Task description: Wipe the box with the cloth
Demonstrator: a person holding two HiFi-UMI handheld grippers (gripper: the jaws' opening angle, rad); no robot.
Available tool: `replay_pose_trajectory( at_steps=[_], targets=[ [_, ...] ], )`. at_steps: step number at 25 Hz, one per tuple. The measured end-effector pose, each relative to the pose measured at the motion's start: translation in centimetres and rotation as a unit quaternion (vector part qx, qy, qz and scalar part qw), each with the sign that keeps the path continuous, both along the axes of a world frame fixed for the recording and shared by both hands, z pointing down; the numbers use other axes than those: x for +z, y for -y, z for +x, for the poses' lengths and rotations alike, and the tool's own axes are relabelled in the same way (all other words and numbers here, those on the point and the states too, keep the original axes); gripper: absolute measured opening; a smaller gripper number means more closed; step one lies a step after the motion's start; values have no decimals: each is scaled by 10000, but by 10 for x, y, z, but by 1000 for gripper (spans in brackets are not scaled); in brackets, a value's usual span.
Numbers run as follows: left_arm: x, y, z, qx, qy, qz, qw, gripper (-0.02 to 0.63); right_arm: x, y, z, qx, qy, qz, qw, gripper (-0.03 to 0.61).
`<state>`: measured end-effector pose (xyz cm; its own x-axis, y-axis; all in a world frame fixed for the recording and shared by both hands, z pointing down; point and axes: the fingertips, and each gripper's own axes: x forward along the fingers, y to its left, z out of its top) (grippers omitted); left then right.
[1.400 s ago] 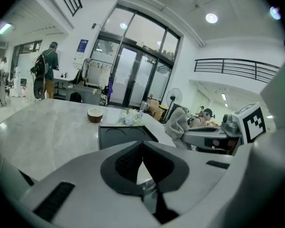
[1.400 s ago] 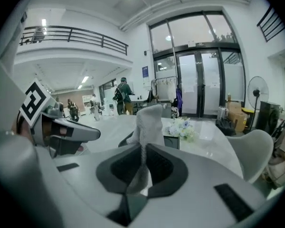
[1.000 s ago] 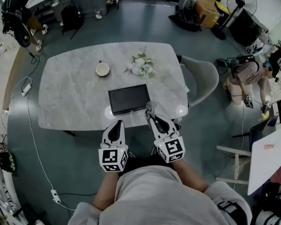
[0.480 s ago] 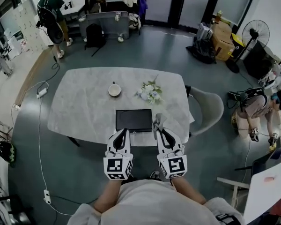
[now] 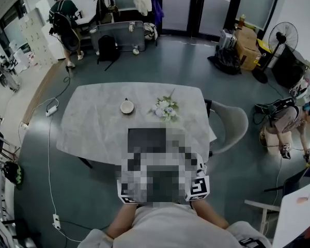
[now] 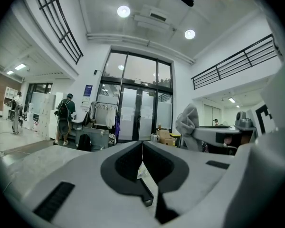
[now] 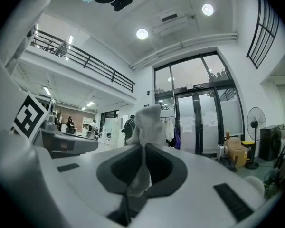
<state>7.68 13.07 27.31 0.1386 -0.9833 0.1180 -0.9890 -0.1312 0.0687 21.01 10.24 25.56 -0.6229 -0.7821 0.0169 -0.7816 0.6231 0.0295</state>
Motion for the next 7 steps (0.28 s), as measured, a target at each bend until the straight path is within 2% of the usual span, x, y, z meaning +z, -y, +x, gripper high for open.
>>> replay_pose_trajectory(
  at_steps=[7],
  targets=[
    [1,-4,16,164,78,36,9998,25,0,-7,14,135,-18,61,9999,46]
  ],
)
